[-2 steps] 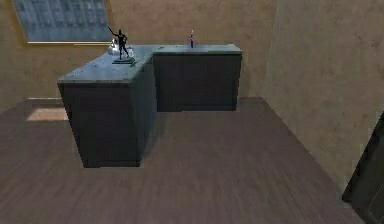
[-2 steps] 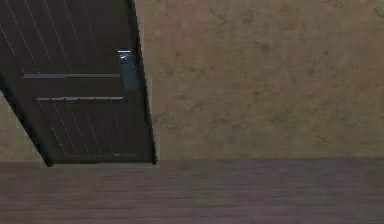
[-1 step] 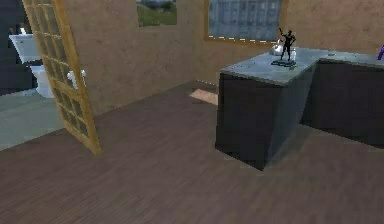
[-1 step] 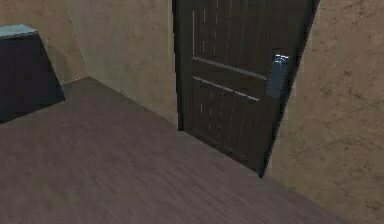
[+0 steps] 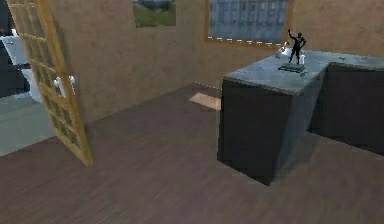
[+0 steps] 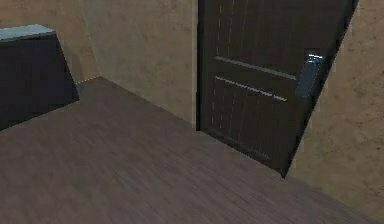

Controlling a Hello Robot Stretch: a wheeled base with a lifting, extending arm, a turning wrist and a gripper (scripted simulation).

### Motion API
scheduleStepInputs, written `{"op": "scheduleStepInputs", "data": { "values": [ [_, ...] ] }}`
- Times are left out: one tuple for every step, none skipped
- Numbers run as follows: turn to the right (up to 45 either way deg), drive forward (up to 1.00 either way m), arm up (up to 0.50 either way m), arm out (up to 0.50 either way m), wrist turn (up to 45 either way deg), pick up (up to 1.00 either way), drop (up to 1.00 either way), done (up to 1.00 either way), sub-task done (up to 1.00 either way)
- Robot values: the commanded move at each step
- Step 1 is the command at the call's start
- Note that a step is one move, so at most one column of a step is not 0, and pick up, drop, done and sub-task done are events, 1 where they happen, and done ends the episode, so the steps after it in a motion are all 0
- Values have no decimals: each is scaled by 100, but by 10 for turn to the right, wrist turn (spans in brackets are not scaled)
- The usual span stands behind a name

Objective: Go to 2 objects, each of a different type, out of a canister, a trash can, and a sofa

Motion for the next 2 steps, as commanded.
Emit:
{"op": "scheduleStepInputs", "data": {
  "values": [
    [-30, 0, 0, 0, 0, 0, 0, 0, 0],
    [0, 30, 0, 0, 0, 0, 0, 0, 0]
  ]
}}
